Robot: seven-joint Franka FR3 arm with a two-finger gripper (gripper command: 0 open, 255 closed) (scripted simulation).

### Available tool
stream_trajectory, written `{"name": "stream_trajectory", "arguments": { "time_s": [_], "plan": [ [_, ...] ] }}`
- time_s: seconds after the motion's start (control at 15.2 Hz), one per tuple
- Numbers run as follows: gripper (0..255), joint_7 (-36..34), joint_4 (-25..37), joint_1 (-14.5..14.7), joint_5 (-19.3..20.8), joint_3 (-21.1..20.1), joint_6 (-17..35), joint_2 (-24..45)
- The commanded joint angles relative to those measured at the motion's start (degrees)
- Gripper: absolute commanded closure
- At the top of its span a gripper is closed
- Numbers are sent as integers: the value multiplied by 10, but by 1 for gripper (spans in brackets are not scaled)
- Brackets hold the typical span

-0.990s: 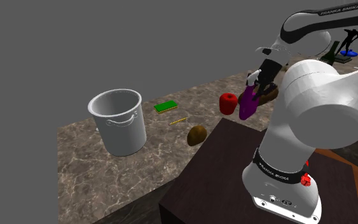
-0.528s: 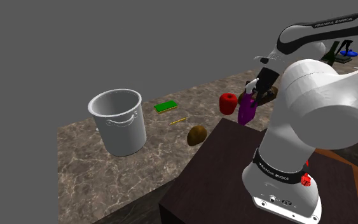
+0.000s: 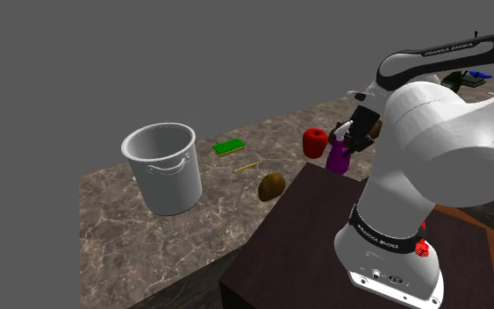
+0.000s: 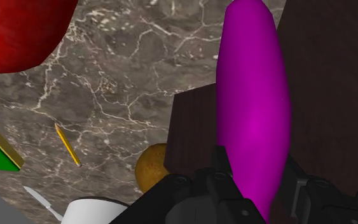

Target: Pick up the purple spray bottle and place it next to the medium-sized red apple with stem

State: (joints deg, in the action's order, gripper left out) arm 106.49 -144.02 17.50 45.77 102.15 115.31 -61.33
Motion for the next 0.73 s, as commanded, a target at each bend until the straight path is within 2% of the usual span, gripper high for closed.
{"name": "stream_trajectory", "arguments": {
  "time_s": [0.0,0.2,0.66],
  "plan": [
    [255,1,3,11,12,20,10,-3],
    [255,1,10,31,33,55,29,-10],
    [255,0,10,31,34,55,29,-10]
  ]
}}
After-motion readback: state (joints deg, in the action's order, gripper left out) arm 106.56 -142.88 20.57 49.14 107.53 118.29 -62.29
